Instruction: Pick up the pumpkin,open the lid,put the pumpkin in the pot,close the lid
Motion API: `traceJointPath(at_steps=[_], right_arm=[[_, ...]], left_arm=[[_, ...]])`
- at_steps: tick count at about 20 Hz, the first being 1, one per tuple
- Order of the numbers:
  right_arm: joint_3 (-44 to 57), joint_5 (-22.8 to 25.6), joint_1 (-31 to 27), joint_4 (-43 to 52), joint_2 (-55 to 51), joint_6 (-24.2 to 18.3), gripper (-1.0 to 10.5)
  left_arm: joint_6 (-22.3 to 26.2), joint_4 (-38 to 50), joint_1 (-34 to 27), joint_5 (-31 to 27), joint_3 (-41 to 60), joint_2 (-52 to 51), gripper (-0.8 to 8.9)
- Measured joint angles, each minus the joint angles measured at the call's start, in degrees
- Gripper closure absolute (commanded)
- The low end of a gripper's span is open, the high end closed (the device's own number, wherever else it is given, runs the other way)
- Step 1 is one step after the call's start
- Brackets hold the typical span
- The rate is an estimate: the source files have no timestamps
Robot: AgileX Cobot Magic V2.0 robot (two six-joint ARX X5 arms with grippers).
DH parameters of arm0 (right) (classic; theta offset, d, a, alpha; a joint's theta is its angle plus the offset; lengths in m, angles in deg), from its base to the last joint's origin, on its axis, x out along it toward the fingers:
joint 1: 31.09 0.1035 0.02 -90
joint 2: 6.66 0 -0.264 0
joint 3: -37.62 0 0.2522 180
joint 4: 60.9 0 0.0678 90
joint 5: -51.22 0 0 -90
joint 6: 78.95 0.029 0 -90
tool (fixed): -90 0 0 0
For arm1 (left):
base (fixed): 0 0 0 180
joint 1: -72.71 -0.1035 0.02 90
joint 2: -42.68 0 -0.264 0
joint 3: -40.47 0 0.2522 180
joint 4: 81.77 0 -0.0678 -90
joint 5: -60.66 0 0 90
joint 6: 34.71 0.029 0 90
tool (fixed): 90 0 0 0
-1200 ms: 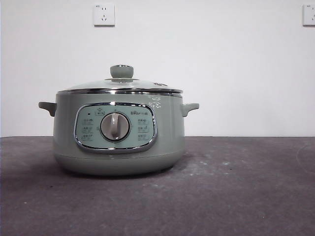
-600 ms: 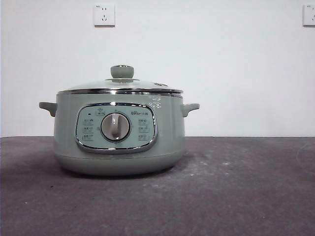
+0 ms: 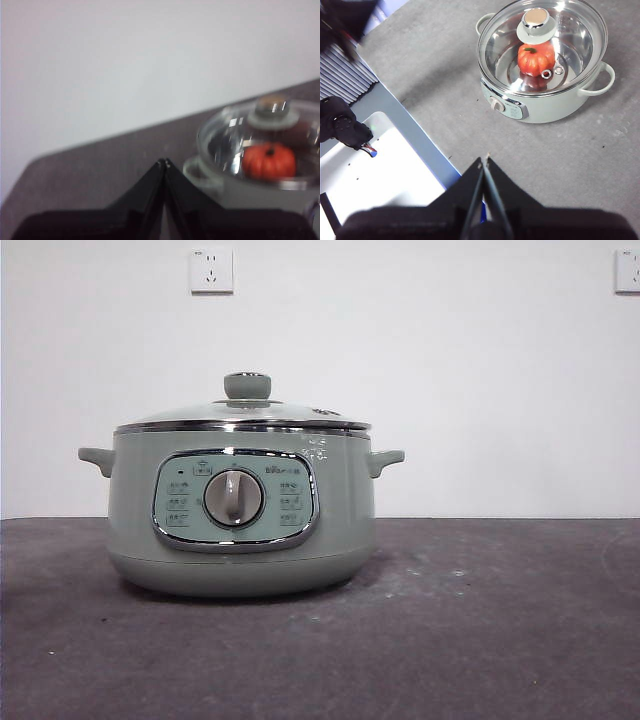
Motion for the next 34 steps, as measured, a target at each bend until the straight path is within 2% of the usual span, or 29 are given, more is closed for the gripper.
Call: traceJointPath(at_steps=[5,10,16,32,34], right_arm=[[0.0,0.0,0.0,0.0,-0.1,0.0,9.5],[0.0,0.0,0.0,0.0,-0.1,0.0,9.5],[0.0,0.0,0.0,0.0,-0.2,0.0,9.5],[0.0,0.0,0.0,0.0,-0.2,0.0,9.5],[0.0,1.4,-1.1,0.0,-0.7,-1.4,9.5]], left_arm=[[-3.1,0.0,0.0,-5.6,12.3,-7.5,8.17],[-4.6,0.0,0.0,-6.2,18.4,-11.9,8.17],[-6.9,-2.1,0.0,-6.2,19.5,-12.6,8.17],[-7.0,-2.1,0.0,-6.2,19.5,-12.5,8.17],[-7.0,-2.1,0.0,-6.2,19.5,-12.5,8.17]])
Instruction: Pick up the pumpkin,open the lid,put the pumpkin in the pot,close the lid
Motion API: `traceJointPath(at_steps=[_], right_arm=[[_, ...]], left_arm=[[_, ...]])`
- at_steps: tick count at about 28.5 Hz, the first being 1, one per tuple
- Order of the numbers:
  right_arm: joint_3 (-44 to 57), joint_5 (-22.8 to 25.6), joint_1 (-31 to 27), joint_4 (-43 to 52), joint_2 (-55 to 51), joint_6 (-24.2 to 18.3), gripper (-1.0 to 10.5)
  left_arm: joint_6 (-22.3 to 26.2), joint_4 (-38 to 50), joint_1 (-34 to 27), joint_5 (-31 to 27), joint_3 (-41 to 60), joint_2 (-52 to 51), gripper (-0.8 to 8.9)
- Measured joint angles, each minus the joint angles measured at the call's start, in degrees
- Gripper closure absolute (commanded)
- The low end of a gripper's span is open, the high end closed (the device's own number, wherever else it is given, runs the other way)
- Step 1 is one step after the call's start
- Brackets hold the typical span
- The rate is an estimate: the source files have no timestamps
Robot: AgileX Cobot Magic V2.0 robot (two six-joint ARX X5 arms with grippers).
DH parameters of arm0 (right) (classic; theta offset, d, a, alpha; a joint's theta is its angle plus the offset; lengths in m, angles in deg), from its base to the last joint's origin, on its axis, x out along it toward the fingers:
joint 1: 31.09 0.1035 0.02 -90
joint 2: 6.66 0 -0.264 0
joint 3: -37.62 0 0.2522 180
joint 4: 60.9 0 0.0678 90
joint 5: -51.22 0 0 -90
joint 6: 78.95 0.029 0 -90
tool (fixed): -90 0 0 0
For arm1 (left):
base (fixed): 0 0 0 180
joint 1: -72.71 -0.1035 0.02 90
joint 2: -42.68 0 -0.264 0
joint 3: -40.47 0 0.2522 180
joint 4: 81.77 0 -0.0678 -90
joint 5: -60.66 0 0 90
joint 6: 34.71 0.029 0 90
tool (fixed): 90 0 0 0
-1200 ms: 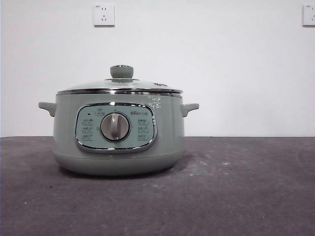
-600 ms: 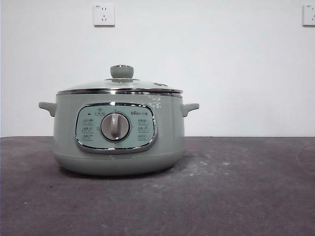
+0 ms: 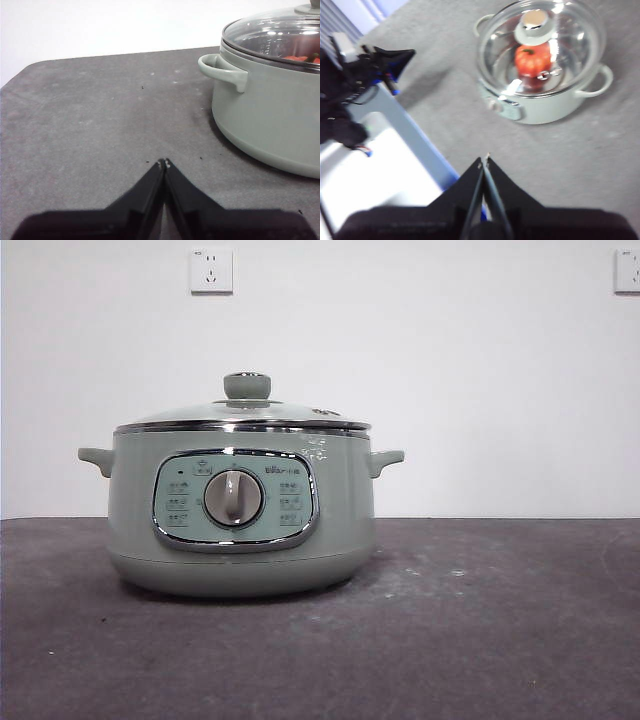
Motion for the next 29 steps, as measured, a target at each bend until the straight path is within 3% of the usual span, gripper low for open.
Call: traceJointPath(at_steps=[3,5,8,11,20,29], right_arm=[[1.1,1.2,-7.2,8.6,-5.6,-1.9,9.5],[4.3,-1.0,-13.7,16.5,-11.4,-1.6,9.5],[14.6,-1.5,-24.1,25.4,-20.7,-1.3,9.5],[27.4,-1.4,-29.1,36.3,-27.4,-1.7,9.5],[63.4,-1.5,-33.7,64.7,-46.4,-1.0,9.5],[87.0,0.2,-34.1,73.7,-58.7,-0.5,9.5]], left_arm=[[0.0,0.0,0.0,0.0,0.0,0.0,8.17],[0.0,0.0,0.0,0.0,0.0,0.0,8.17],[0.0,0.0,0.0,0.0,0.0,0.0,8.17],[0.0,0.0,0.0,0.0,0.0,0.0,8.17],[0.0,0.0,0.0,0.0,0.0,0.0,8.17],[0.0,0.0,0.0,0.0,0.0,0.0,8.17]])
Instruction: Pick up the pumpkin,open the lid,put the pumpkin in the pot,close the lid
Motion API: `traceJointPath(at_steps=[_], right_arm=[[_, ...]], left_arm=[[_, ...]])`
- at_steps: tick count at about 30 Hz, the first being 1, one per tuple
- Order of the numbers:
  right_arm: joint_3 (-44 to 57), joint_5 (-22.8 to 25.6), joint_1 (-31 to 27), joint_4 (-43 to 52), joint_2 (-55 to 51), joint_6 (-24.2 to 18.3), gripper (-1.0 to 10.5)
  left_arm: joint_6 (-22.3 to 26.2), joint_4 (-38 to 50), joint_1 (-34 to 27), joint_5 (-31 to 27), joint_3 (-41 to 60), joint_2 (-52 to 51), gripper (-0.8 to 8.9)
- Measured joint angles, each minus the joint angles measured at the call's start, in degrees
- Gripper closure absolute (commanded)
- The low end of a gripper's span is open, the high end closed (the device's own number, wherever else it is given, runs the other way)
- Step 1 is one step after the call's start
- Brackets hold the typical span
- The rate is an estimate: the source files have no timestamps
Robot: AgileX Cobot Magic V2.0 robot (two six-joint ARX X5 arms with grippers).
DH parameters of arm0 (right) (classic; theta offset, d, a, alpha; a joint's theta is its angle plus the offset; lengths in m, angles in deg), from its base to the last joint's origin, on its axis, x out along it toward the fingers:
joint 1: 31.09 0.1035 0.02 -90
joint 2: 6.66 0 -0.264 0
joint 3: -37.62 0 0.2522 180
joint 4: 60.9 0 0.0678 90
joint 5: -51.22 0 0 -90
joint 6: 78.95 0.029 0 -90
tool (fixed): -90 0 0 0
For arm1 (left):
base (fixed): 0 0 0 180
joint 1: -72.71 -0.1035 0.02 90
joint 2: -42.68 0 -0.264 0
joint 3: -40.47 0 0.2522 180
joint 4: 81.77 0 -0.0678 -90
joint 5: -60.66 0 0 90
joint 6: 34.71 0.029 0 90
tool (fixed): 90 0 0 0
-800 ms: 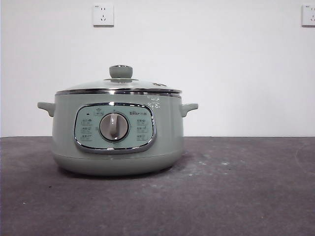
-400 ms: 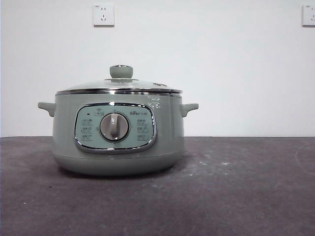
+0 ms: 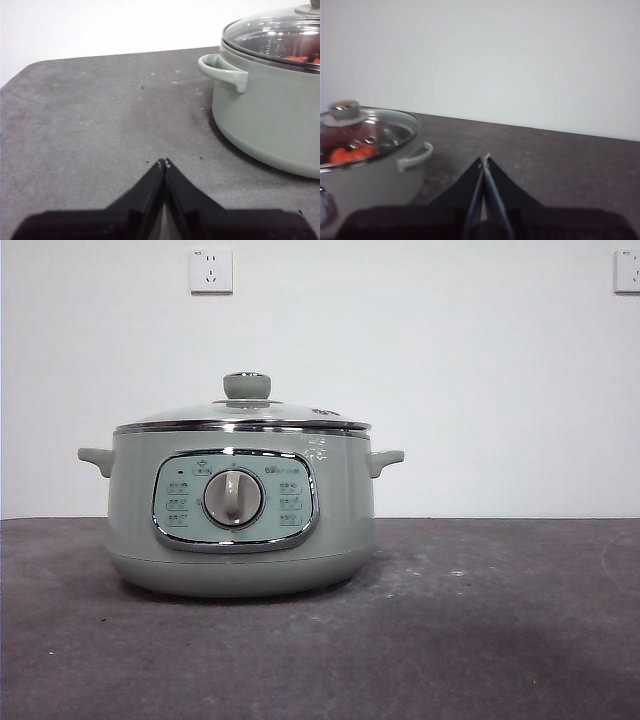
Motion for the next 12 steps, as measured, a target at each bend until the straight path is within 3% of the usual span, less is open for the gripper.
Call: traceJointPath(at_steps=[4,12], right_arm=[[6.0,3.0,0.0,0.3,-3.6,0.9,9.5],[11.5,3.0,0.0,0.0,-6.0,2.2,9.5]], left_arm=[[0.0,0.0,0.0,0.0,0.0,0.0,8.17],[0.0,0.0,0.0,0.0,0.0,0.0,8.17]])
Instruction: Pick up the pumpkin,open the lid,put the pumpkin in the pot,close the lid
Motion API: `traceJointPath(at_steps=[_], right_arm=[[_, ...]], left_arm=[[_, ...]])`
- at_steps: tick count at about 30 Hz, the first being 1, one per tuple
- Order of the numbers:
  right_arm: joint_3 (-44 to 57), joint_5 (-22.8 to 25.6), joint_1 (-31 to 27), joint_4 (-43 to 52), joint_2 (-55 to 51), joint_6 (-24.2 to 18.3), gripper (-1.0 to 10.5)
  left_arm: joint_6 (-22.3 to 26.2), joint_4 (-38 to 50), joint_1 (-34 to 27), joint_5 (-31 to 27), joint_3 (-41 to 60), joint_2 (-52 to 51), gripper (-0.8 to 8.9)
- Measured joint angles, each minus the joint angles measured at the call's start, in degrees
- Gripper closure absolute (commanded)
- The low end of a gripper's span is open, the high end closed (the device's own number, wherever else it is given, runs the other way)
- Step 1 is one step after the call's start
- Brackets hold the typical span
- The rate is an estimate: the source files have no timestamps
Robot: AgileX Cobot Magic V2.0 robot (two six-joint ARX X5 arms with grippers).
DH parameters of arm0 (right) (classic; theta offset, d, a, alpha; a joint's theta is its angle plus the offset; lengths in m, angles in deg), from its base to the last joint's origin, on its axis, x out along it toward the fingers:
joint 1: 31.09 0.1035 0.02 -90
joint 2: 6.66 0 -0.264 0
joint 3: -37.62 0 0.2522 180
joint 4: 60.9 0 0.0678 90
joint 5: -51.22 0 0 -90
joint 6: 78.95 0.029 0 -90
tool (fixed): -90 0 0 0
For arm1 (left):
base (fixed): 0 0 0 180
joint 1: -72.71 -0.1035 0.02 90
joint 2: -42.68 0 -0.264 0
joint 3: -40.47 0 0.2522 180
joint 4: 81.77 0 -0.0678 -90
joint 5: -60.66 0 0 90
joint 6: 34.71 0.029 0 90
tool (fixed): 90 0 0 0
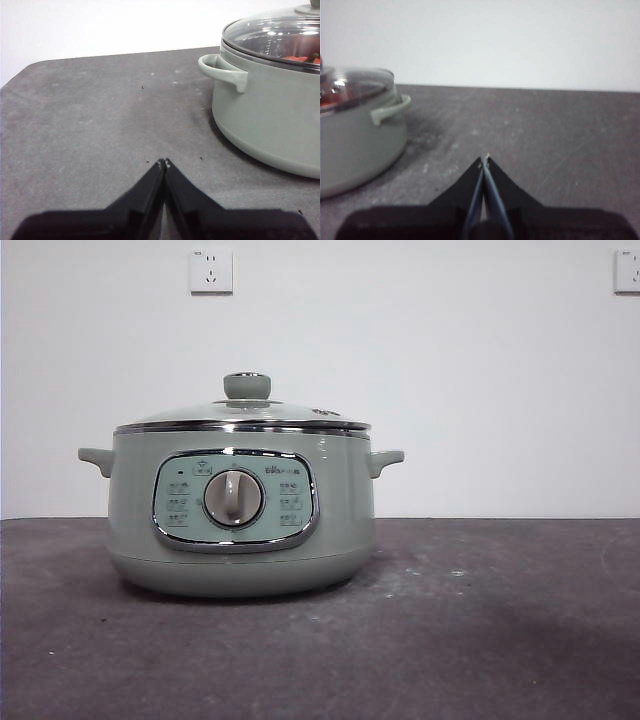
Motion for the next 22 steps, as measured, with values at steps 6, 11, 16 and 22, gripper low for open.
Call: traceJointPath(at_steps=[6,11,16,22], right_arm=[[1.2,0.0,0.0,-3.3,0.0,0.5,9.5],[1.2,0.0,0.0,-5.3,0.0,0.9,9.5],[1.2,0.0,0.0,-5.3,0.0,1.3,9.5],[1.2,0.0,0.0,-5.3,0.0,1.4,9.5]], left_arm=[[0.0,0.0,0.0,0.0,0.0,0.0,8.17],[0.0,0.0,0.0,0.0,0.0,0.0,8.17],[0.0,0.0,0.0,0.0,0.0,0.0,8.17],[0.0,0.0,0.0,0.0,0.0,0.0,8.17]])
